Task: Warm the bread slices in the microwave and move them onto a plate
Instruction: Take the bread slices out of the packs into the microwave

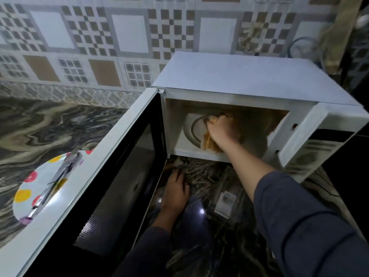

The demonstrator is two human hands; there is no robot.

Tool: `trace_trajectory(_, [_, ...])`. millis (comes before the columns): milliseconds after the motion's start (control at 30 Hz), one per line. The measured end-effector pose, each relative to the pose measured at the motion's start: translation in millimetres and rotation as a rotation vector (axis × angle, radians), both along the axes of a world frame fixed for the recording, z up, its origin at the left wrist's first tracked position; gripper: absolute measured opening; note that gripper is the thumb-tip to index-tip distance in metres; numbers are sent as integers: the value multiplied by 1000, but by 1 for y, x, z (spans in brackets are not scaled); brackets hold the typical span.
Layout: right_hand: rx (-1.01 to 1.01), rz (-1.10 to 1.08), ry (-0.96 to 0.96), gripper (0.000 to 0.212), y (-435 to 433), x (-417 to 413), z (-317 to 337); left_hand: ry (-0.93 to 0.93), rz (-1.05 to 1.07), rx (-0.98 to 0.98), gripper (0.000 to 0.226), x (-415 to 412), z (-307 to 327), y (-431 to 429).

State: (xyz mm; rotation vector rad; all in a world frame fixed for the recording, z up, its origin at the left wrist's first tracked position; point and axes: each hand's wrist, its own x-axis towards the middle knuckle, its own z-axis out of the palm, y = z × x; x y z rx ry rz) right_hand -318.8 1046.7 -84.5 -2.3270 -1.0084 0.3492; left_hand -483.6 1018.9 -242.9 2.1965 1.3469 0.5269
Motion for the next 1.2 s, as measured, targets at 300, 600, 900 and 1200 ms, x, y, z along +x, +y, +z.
trace_trajectory(300, [-60, 37, -54, 41, 38, 21, -25, -21, 64, -9, 53, 19, -2, 14])
trace_trajectory(600, [-99, 20, -42, 53, 77, 24, -27, -17, 92, 116, 60, 21, -15, 20])
trace_trajectory(900, [-134, -43, -99, 52, 93, 35, -39, 5, 89, 175, 50, 21, -13, 21])
trace_trajectory(1200, [-208, 64, -172, 65, 89, 37, -37, 49, 88, 188, 52, 23, -16, 21])
